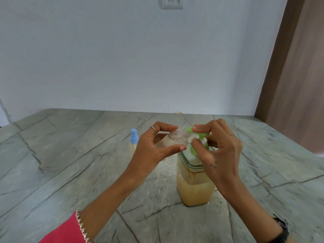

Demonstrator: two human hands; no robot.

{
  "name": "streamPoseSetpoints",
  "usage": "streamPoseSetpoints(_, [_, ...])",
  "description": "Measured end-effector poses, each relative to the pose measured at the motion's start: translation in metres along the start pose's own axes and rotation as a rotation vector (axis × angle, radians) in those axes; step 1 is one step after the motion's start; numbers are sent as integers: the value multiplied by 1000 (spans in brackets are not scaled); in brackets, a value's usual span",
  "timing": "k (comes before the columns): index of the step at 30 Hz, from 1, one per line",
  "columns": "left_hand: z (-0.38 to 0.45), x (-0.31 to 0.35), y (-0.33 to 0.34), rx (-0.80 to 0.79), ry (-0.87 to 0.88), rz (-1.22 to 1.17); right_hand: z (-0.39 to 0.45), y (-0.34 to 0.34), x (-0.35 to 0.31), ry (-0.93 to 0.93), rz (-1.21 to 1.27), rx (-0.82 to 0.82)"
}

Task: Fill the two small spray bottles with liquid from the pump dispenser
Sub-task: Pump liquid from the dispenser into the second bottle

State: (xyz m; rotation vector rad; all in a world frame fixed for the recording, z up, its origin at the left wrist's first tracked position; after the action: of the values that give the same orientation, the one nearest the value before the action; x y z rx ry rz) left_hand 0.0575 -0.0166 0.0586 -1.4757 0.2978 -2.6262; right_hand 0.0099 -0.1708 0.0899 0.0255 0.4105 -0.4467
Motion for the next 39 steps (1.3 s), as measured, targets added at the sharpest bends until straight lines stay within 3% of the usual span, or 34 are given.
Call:
streamPoseSetpoints(29, [0,0,-2,-7,-1,48,0,1,0,3,-58,-3])
streamPoseSetpoints(39, [-1,2,1,-18,6,-48,-5,2,-3,-52,-75,-18])
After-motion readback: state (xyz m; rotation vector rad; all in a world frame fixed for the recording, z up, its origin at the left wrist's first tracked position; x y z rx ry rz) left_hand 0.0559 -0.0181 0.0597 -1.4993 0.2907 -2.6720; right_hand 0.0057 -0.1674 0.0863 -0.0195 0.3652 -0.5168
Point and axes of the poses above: each hand's wrist, its own z-axis towards the middle knuckle, its own y-axis out of the palm, x = y × z, the point moved 10 cm from there along z, towards the middle knuckle, and after that the axes turned 7 degrees about z, right-handed, at the moved point
